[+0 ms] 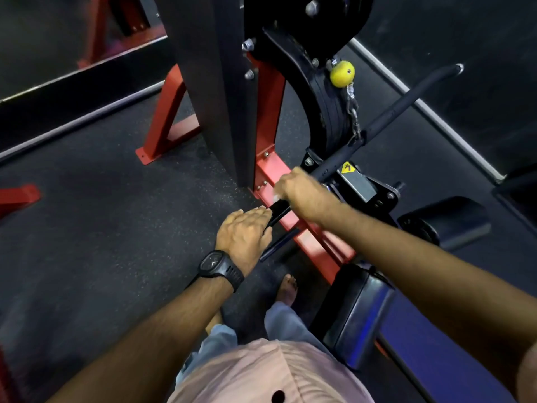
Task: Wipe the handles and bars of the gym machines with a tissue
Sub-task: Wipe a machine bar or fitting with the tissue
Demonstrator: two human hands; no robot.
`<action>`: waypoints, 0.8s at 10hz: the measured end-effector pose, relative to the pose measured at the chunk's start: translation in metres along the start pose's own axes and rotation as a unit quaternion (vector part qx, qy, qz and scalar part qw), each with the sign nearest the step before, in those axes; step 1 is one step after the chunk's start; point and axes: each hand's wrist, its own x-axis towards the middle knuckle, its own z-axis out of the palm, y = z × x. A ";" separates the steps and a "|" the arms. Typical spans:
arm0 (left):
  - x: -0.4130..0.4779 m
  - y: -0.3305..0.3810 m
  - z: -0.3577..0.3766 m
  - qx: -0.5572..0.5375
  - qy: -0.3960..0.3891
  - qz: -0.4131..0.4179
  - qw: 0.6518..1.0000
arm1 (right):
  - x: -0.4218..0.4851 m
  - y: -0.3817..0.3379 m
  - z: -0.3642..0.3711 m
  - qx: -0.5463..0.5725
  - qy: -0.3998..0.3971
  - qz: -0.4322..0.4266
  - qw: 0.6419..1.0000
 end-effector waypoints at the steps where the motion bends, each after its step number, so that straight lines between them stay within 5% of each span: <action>1: -0.001 0.002 0.000 -0.006 -0.010 -0.010 1.000 | 0.007 0.022 -0.014 -0.046 -0.041 0.101 0.993; 3: 0.001 0.003 0.000 -0.011 -0.014 -0.019 1.000 | 0.012 0.020 -0.004 -0.009 -0.067 0.047 0.997; 4: 0.002 0.003 -0.002 -0.012 -0.016 -0.019 1.000 | 0.011 0.037 -0.014 -0.062 -0.050 0.126 0.989; 5: 0.003 0.003 -0.002 -0.015 -0.009 -0.013 1.000 | 0.001 0.031 -0.004 -0.073 0.024 0.075 0.994; 6: 0.004 0.003 -0.002 -0.012 -0.015 -0.010 1.000 | -0.021 0.020 0.025 0.082 0.184 0.160 0.966; 7: 0.005 0.002 -0.002 -0.010 -0.015 -0.007 1.000 | -0.035 0.006 0.037 0.166 0.252 0.236 0.923; 8: 0.007 0.000 0.001 -0.014 -0.021 -0.003 1.000 | -0.041 -0.030 0.047 0.320 0.357 0.334 0.811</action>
